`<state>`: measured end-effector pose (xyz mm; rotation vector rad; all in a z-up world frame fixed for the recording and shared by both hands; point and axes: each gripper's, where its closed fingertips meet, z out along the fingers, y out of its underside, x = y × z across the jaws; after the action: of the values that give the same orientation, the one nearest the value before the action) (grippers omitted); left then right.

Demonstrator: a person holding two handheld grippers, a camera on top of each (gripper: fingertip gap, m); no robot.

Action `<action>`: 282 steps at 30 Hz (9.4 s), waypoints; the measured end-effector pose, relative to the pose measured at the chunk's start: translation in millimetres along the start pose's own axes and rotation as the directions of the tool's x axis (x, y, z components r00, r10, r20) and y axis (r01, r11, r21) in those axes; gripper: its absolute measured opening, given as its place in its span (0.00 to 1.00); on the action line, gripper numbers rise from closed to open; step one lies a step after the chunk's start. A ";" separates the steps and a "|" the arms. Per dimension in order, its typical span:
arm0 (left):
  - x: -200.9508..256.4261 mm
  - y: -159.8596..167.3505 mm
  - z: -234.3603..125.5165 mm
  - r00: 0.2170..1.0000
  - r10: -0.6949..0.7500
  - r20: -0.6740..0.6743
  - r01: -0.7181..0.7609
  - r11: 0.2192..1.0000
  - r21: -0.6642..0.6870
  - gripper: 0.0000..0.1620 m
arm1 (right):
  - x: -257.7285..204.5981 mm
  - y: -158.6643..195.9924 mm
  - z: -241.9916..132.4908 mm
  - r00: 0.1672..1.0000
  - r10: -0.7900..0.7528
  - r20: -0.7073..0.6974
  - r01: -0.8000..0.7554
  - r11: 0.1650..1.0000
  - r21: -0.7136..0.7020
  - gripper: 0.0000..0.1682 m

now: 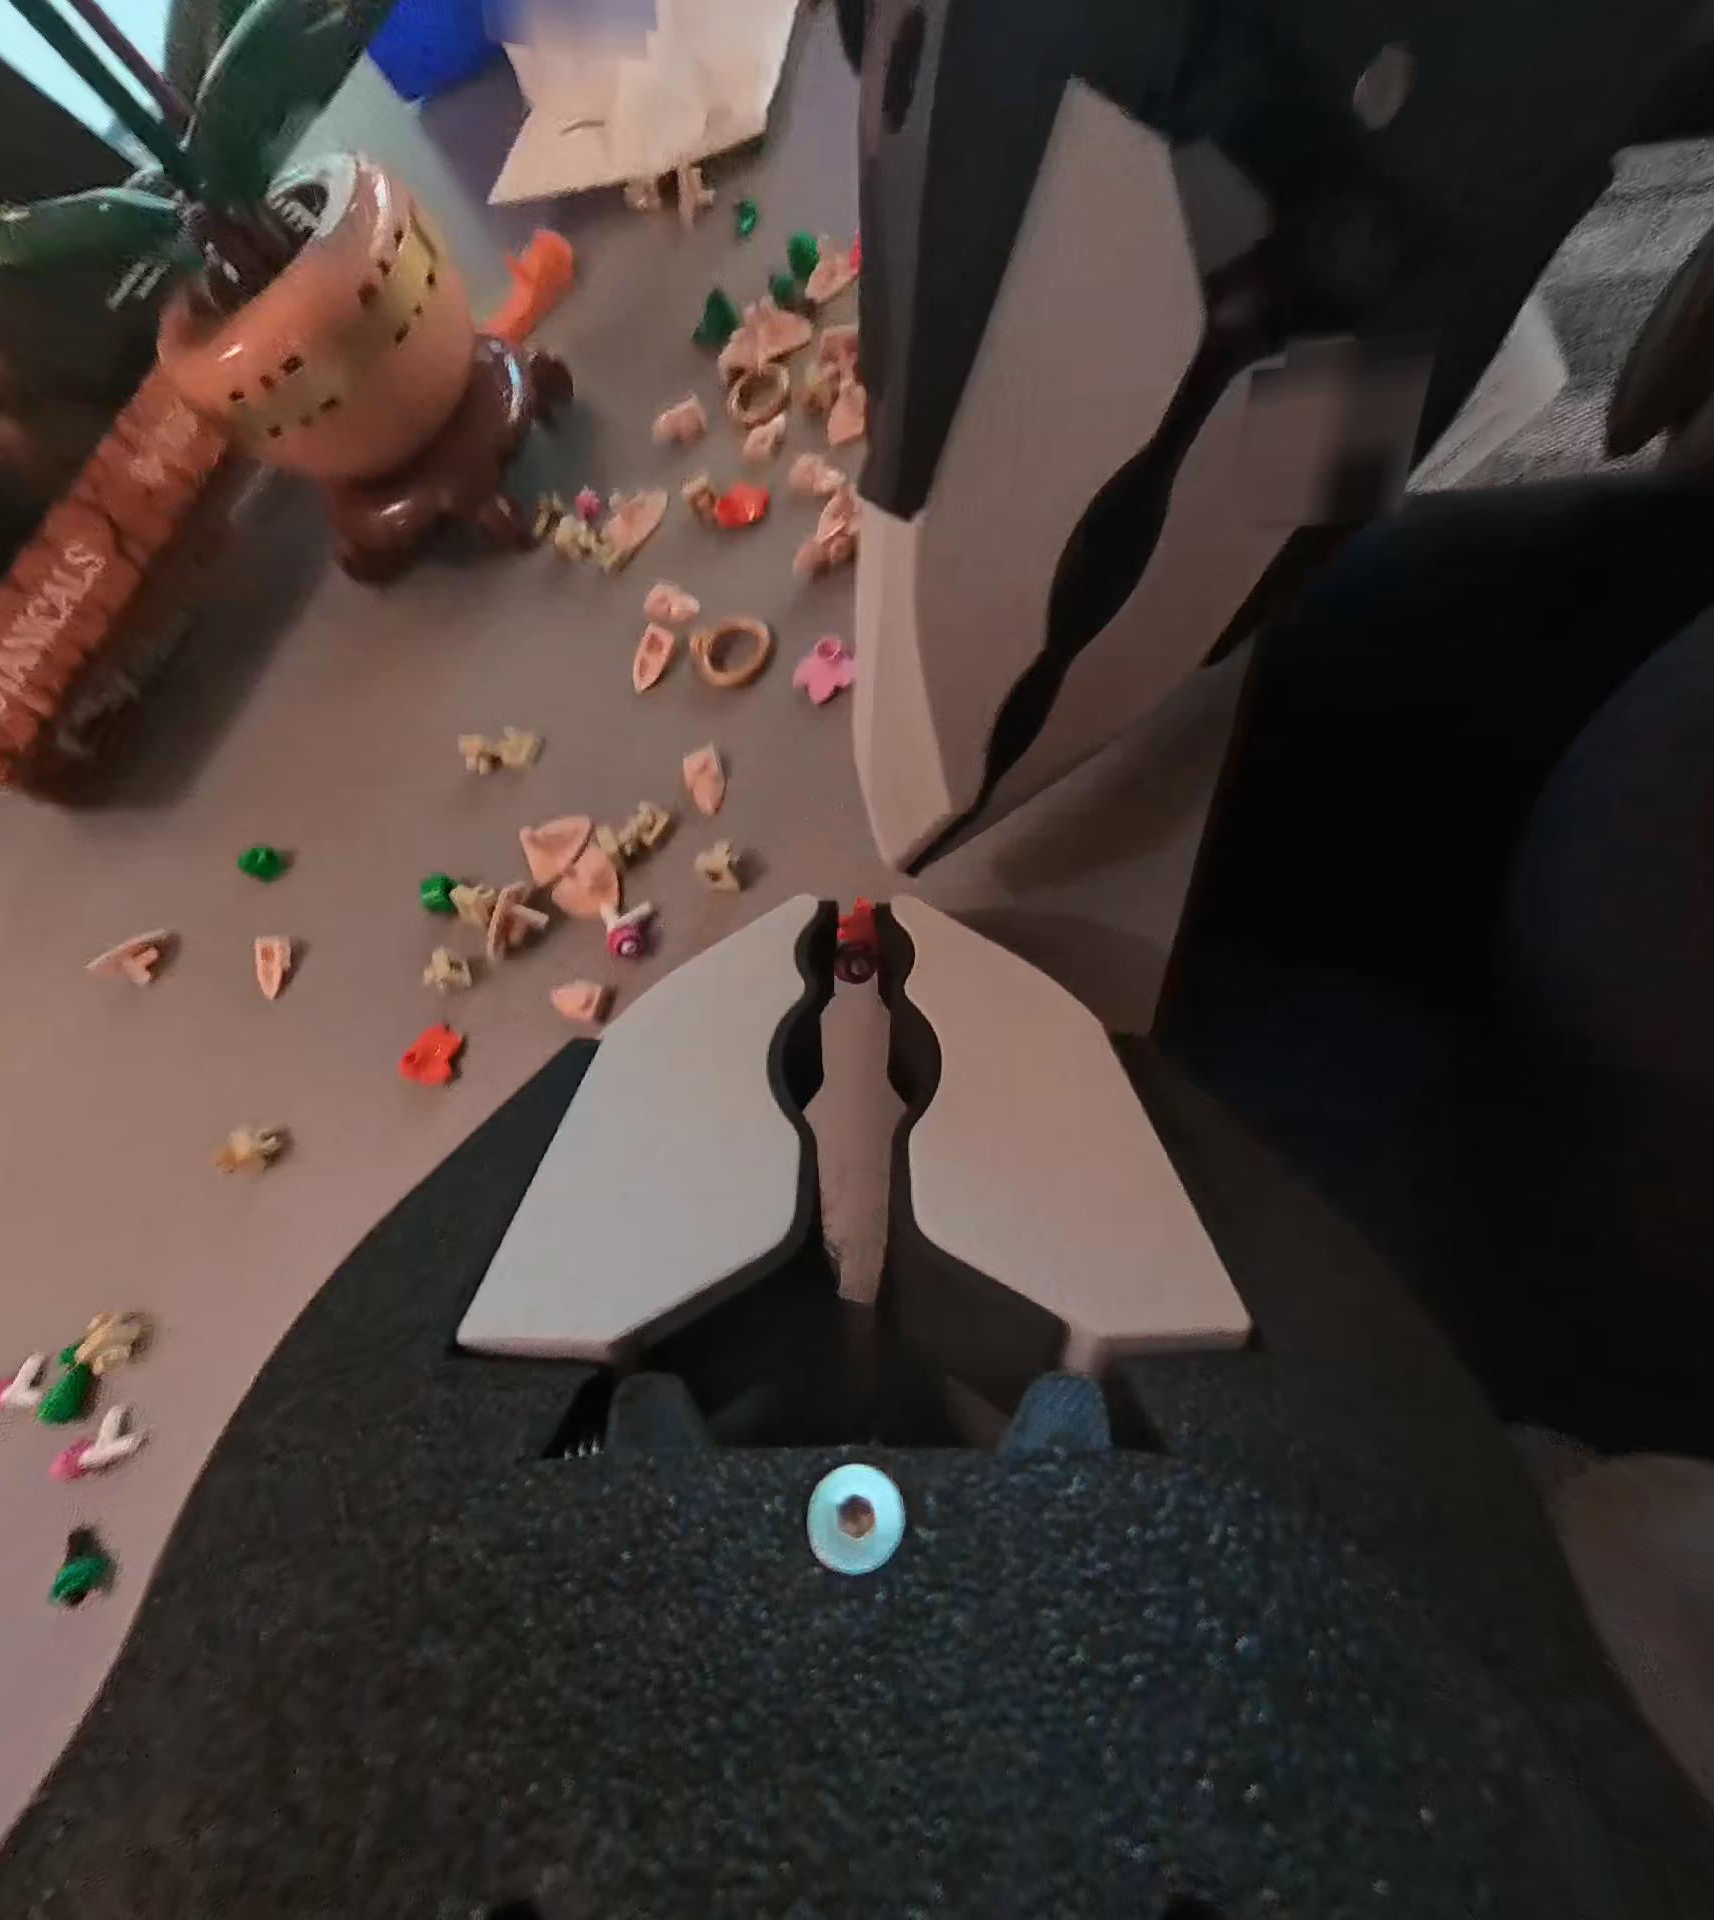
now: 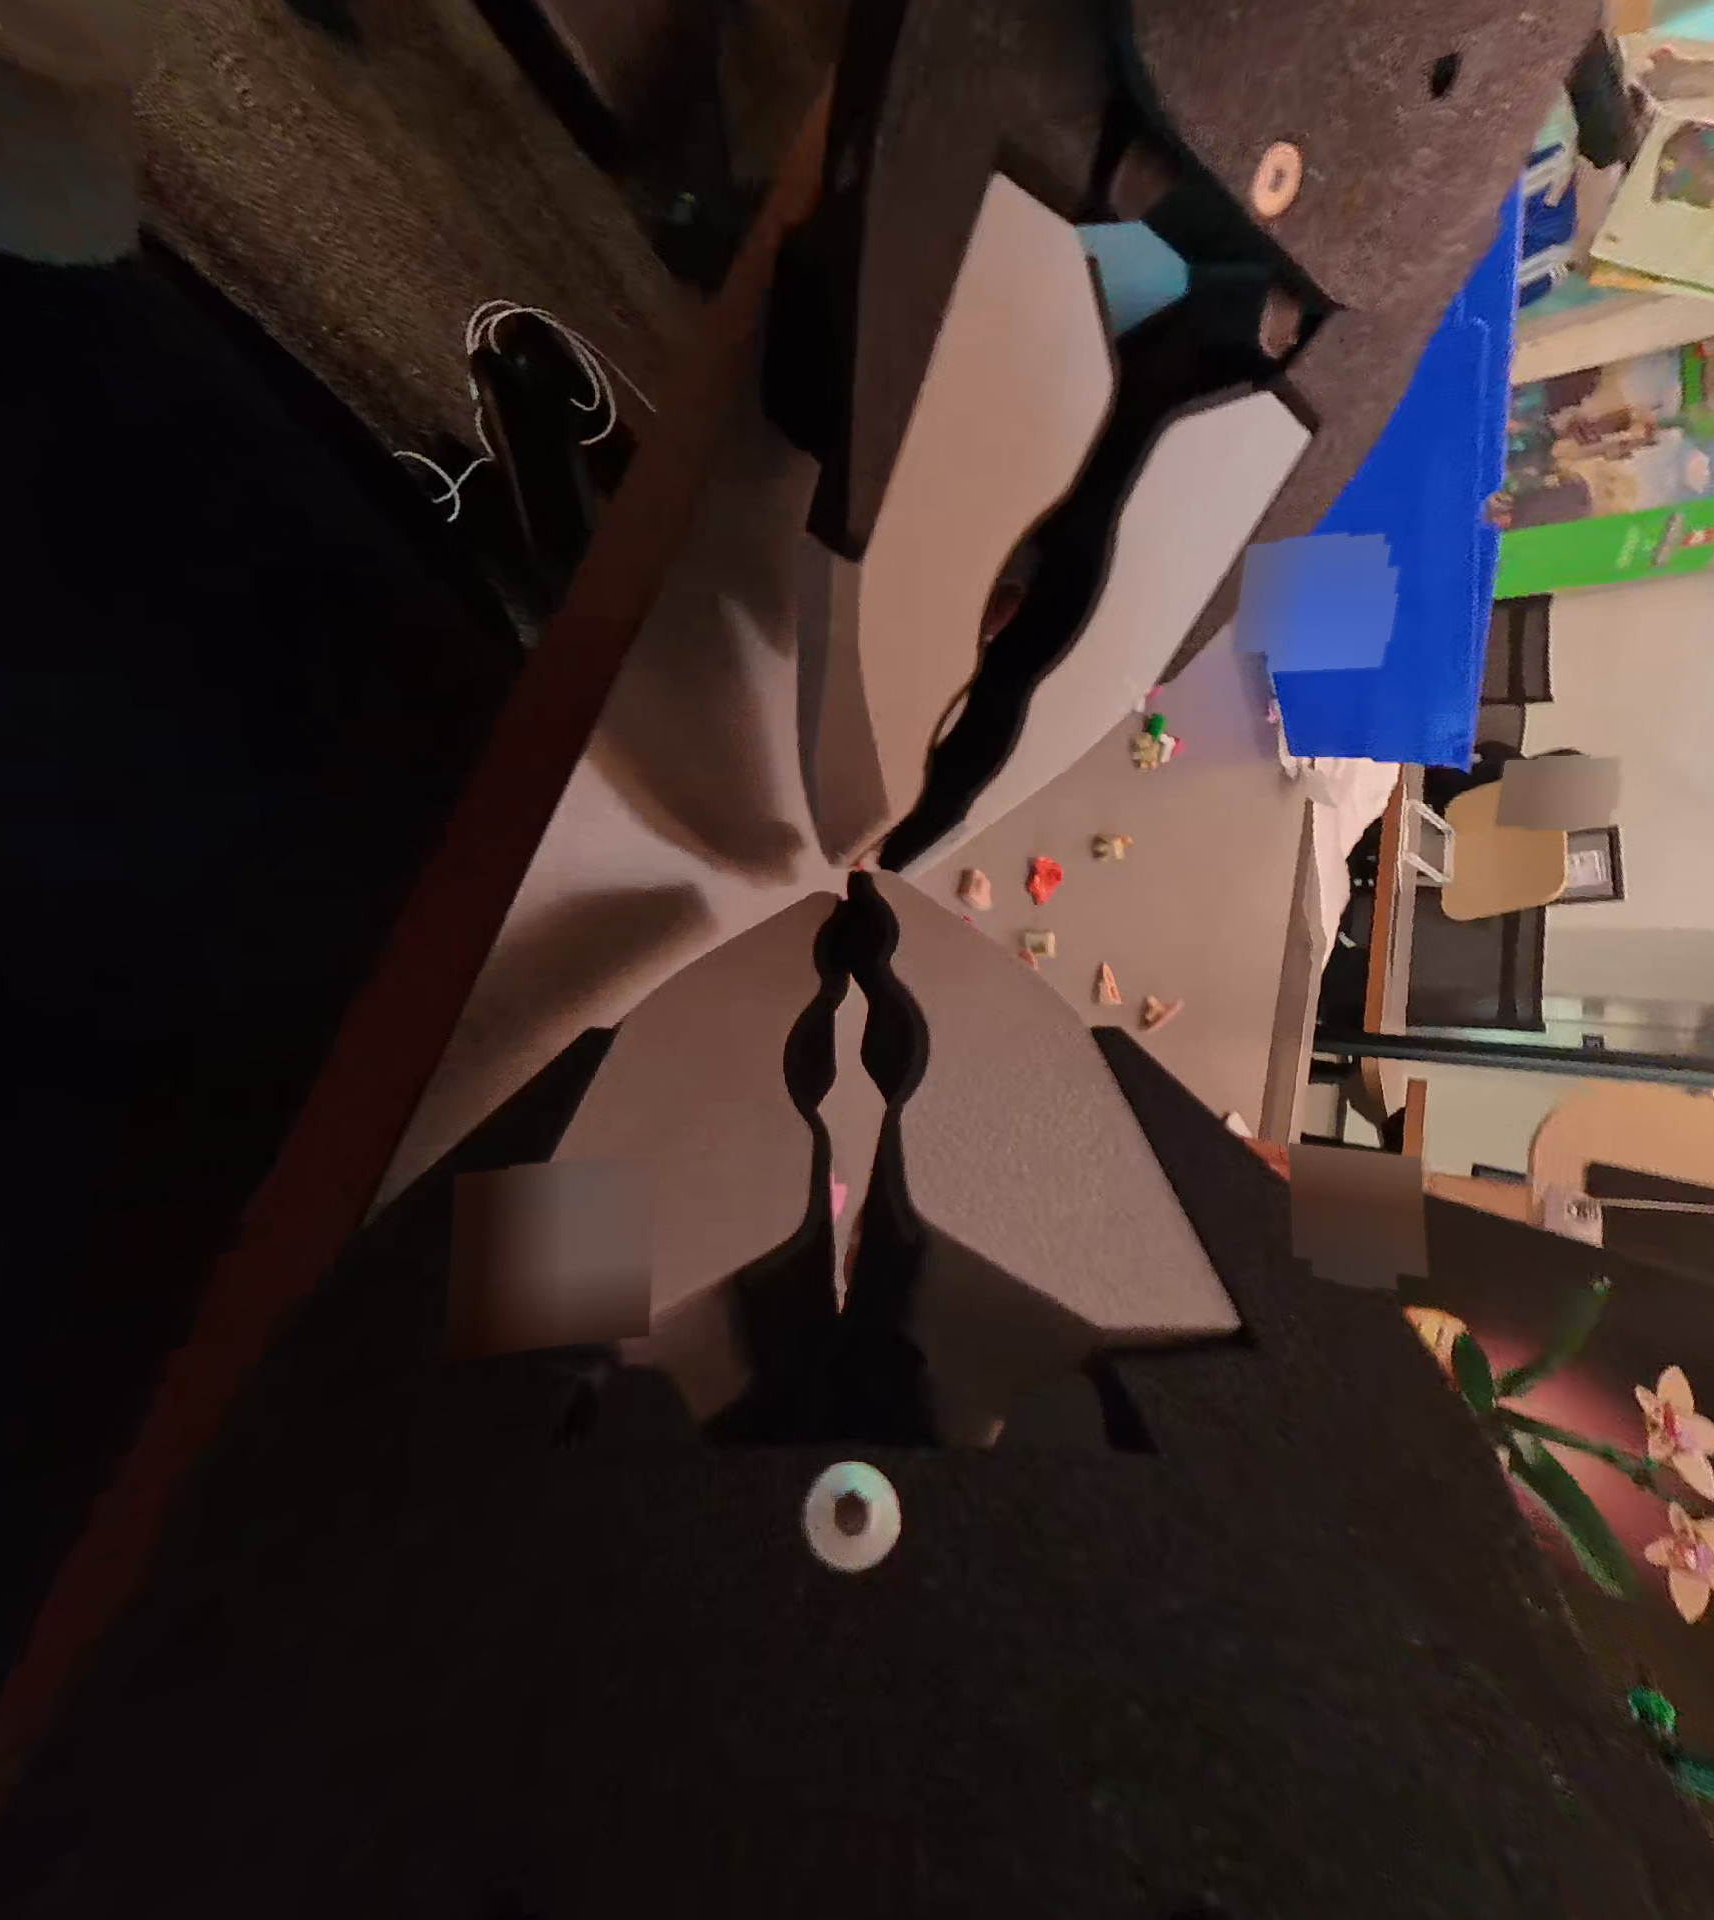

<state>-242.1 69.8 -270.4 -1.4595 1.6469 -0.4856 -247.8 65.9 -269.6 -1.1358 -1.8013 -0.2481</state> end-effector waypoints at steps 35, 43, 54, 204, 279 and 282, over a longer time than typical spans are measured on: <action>2.6 27.6 -18.3 0.880 -0.472 0.063 0.475 0.864 -0.165 0.06 | -2.5 -2.9 25.6 0.668 0.606 0.431 -0.631 0.769 -0.104 0.02; -3.3 21.5 -29.6 0.890 -0.448 0.081 0.455 0.868 -0.199 0.08 | 2.8 2.0 11.1 0.644 0.624 0.443 -0.664 0.743 -0.081 0.02; -6.5 19.5 -18.3 0.950 -0.300 0.089 0.313 0.927 -0.207 0.09 | 4.7 -4.2 20.1 0.599 0.597 0.533 -0.661 0.745 -0.092 0.06; -113.9 103.7 -70.7 0.771 -0.633 0.071 0.637 0.762 -0.119 0.00 | 61.0 5.6 37.2 0.506 0.839 0.201 -0.854 0.520 -0.023 0.08; -16.5 -38.3 4.5 0.962 -0.267 -0.051 0.272 0.945 0.181 0.01 | 24.5 21.0 -8.1 0.850 0.526 0.029 -0.523 0.849 -0.071 0.07; -20.1 -40.7 -0.8 0.956 -0.291 -0.034 0.290 0.927 0.237 0.01 | 29.2 18.9 -7.1 0.865 0.503 -0.009 -0.500 0.859 -0.111 0.07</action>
<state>-219.2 78.7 -232.2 -1.5239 1.3210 -0.8197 -231.9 89.2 -248.1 -1.6470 -1.4545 -0.0226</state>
